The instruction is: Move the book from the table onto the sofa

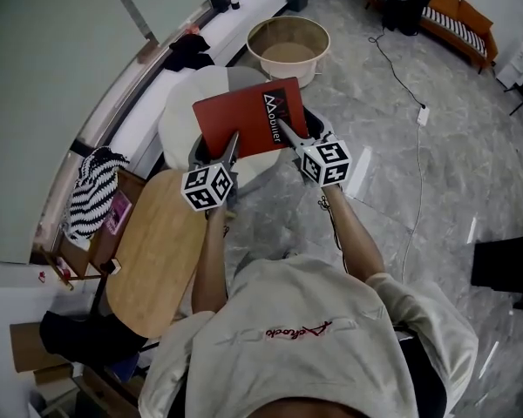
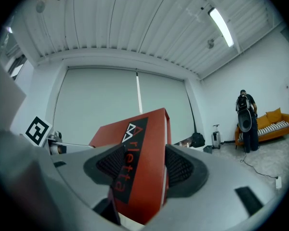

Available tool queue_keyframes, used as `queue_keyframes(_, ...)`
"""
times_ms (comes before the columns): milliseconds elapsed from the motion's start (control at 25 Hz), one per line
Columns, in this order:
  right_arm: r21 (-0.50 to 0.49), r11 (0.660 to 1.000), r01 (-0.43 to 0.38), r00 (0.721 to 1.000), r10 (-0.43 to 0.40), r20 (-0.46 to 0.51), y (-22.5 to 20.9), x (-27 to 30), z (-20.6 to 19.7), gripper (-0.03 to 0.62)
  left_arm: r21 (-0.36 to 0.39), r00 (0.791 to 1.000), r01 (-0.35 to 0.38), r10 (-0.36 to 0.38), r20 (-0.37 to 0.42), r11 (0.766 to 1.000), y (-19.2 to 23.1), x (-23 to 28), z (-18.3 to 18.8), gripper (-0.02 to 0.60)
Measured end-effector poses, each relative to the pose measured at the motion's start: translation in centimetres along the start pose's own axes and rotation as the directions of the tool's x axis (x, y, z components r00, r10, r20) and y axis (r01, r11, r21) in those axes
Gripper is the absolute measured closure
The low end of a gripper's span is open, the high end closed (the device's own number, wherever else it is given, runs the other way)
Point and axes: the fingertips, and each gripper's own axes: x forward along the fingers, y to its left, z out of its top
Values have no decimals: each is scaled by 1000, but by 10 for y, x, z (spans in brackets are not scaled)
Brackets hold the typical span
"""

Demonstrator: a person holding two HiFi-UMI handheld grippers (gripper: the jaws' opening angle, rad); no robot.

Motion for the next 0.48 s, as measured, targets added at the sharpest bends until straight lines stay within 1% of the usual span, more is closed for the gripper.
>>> queue_keyframes(120, 10, 1000, 2, 1000, -2, -4, -2, 2, -3, 333, 4, 1000, -2, 2, -9, 1000, 2, 3, -1, 216)
queue_keyframes(280, 19, 1000, 4, 1000, -4, -16, -6, 5, -11, 333, -9, 1000, -7, 7, -23, 1000, 4, 7, -9, 216)
queue_keyframes(480, 5, 1000, 2, 1000, -1, -16, -12, 12, -16, 333, -18, 1000, -5, 4, -15, 1000, 8, 16, -15, 216)
